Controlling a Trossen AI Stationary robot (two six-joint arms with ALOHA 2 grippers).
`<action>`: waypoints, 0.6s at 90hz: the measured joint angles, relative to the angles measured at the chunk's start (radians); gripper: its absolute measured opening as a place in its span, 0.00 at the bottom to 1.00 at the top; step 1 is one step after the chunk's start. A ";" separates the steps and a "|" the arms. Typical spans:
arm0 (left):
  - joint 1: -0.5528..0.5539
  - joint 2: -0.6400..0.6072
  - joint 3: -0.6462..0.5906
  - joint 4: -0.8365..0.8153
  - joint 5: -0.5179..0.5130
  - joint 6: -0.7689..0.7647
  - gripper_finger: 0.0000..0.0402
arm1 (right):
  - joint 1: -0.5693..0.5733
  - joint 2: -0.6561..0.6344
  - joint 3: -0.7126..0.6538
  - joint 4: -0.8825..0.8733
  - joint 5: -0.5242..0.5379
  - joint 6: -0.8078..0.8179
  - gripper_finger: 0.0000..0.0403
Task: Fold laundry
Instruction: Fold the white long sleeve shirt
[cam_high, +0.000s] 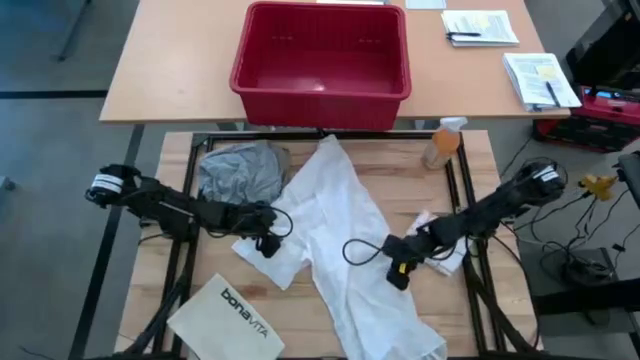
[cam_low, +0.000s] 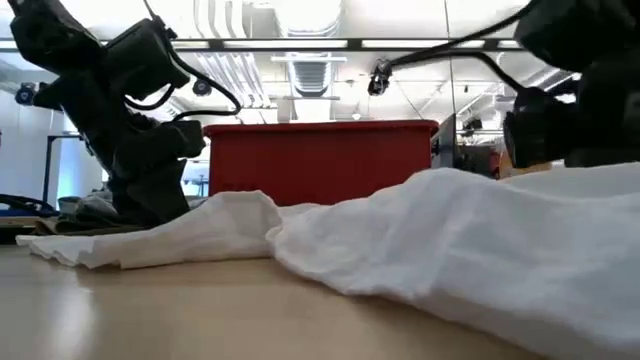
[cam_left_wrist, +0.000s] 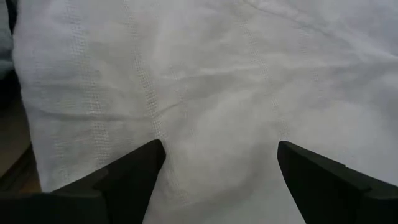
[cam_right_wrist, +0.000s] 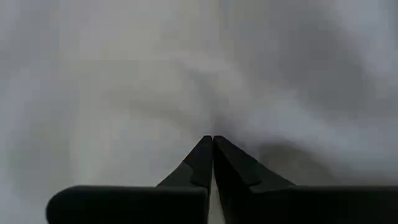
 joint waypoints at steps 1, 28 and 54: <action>0.000 0.000 0.000 0.000 0.000 0.001 0.78 | 0.003 0.002 -0.001 -0.002 0.000 0.000 0.00; 0.000 0.000 -0.002 0.003 -0.001 0.009 0.78 | 0.170 -0.124 -0.037 -0.095 -0.005 0.130 0.00; -0.001 0.000 -0.003 0.005 -0.013 0.012 0.78 | 0.418 -0.212 -0.060 -0.264 0.081 0.406 0.00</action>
